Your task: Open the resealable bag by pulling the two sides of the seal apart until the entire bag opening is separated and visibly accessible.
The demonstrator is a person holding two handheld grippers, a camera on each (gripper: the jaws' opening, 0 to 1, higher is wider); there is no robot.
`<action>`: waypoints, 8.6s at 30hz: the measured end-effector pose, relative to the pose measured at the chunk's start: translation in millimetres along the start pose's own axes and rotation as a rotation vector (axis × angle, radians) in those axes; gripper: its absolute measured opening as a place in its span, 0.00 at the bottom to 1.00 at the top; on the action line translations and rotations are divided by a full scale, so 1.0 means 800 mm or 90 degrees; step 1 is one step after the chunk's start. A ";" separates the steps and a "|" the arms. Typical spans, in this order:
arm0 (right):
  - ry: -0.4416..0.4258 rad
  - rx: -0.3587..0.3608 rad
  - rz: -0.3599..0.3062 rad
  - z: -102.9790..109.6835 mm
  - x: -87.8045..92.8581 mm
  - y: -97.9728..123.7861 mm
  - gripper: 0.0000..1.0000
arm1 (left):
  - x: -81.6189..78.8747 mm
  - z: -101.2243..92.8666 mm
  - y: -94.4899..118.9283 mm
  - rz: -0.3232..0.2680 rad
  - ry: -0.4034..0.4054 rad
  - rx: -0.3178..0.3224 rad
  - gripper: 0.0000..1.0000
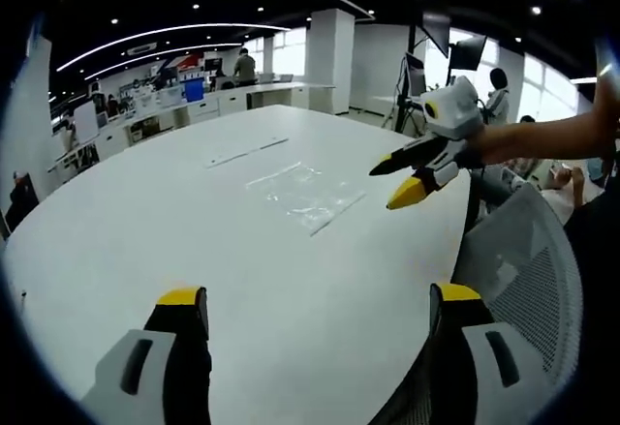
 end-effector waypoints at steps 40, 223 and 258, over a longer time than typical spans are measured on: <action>0.130 -0.067 0.115 -0.027 0.005 -0.112 0.16 | -0.003 0.005 -0.022 0.009 0.003 0.000 0.88; 0.570 -0.219 0.091 0.185 0.021 -0.016 0.00 | 0.016 -0.105 -0.049 0.156 -0.492 0.224 0.00; 0.576 -0.193 0.133 0.179 0.023 -0.019 0.00 | 0.017 -0.101 -0.051 0.155 -0.463 0.186 0.01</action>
Point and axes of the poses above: the point that each gripper's makers call its tool centre point, and the gripper's own axes: y roughly backward along the fingers, z roughly to its left, x roughly out of its underside, the point moved 7 cm from there along y, roughly backward along the fingers, and after that the axes turned 1 degree about -z, right-handed, at the moved point
